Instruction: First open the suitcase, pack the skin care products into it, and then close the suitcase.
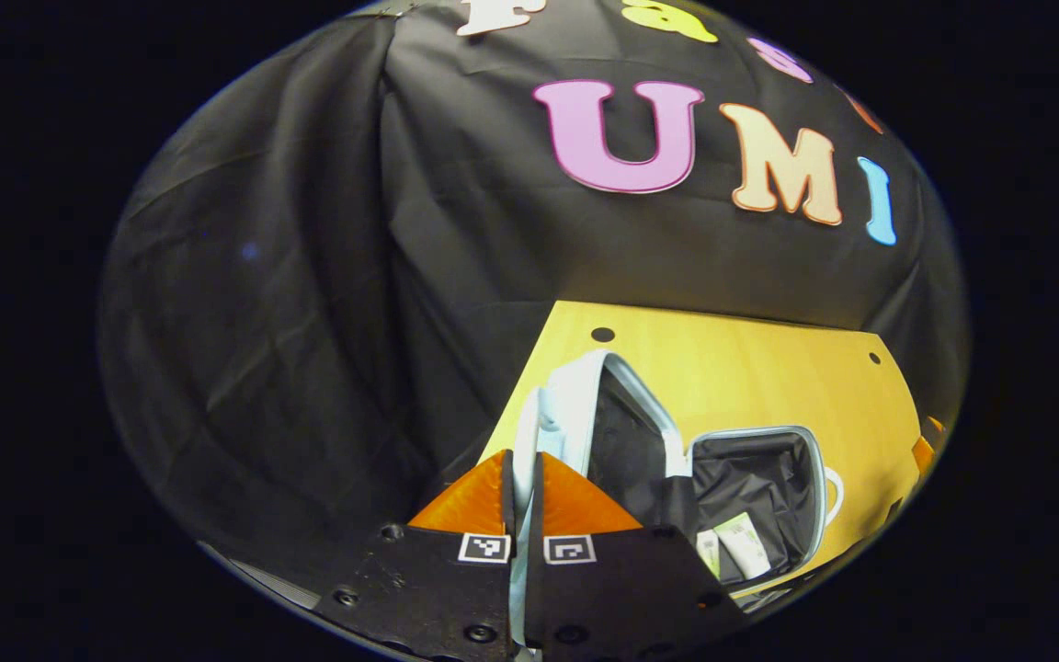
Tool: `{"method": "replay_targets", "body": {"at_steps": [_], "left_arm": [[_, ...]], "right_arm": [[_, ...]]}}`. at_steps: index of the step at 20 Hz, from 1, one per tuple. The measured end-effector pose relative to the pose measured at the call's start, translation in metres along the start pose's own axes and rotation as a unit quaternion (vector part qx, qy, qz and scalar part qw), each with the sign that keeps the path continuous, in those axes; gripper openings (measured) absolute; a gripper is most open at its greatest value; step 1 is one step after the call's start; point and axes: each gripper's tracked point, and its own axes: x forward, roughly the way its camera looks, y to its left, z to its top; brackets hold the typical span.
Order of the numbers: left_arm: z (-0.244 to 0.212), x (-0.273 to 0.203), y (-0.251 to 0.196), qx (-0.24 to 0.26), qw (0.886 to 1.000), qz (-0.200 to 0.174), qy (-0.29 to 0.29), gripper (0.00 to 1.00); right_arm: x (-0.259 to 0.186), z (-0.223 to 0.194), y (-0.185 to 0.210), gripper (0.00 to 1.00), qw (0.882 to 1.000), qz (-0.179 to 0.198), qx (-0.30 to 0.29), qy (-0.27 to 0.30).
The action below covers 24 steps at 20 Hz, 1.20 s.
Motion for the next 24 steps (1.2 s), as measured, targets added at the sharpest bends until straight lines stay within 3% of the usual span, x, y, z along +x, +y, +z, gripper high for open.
{"method": "replay_targets", "body": {"at_steps": [9, 13, 20, 24], "left_arm": [[0.032, -0.039, -0.093, 0.012, 0.998, -0.047, -0.037, 0.0], [0.033, -0.047, -0.148, 0.034, 0.994, -0.088, -0.047, 0.0], [0.026, -0.05, -0.256, 0.01, 0.982, -0.184, -0.052, 0.01], [0.01, -0.05, -0.304, 0.007, 0.976, -0.214, -0.043, 0.0]], "right_arm": [[-0.02, 0.004, -0.034, 0.98, 1.0, 0.013, -0.002, -0.009], [-0.024, 0.004, -0.058, 0.98, 1.0, 0.009, 0.004, -0.006], [-0.033, 0.016, -0.088, 0.98, 1.0, 0.005, 0.001, -0.016], [-0.042, 0.021, -0.108, 0.98, 1.0, -0.005, -0.004, -0.019]]}}
